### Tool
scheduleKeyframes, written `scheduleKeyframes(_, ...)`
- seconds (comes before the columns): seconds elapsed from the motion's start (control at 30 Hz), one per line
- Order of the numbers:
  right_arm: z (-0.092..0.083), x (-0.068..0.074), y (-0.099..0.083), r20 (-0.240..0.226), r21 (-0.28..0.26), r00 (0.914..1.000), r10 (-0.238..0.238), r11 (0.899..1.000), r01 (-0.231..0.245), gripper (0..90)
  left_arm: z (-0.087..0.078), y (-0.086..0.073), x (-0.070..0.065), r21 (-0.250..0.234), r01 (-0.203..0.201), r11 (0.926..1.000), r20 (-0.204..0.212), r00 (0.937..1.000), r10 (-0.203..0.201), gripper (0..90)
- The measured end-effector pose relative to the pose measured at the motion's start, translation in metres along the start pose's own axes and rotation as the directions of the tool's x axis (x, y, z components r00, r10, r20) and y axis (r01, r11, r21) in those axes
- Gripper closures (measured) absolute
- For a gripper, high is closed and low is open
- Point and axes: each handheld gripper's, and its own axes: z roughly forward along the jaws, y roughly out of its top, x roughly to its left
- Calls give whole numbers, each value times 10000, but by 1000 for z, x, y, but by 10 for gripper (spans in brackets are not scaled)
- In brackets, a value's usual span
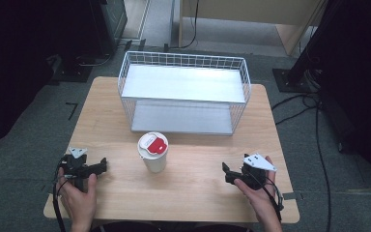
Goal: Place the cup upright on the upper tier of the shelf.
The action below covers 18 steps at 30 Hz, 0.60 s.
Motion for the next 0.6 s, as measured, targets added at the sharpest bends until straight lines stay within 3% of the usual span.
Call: scheduleKeyframes(0.6, 18, 49, 20, -1103, -439, 9931, -403, 9984, 356, 90, 0, 0, 0, 0, -5, 10000, -2, 10000, 5, 0)
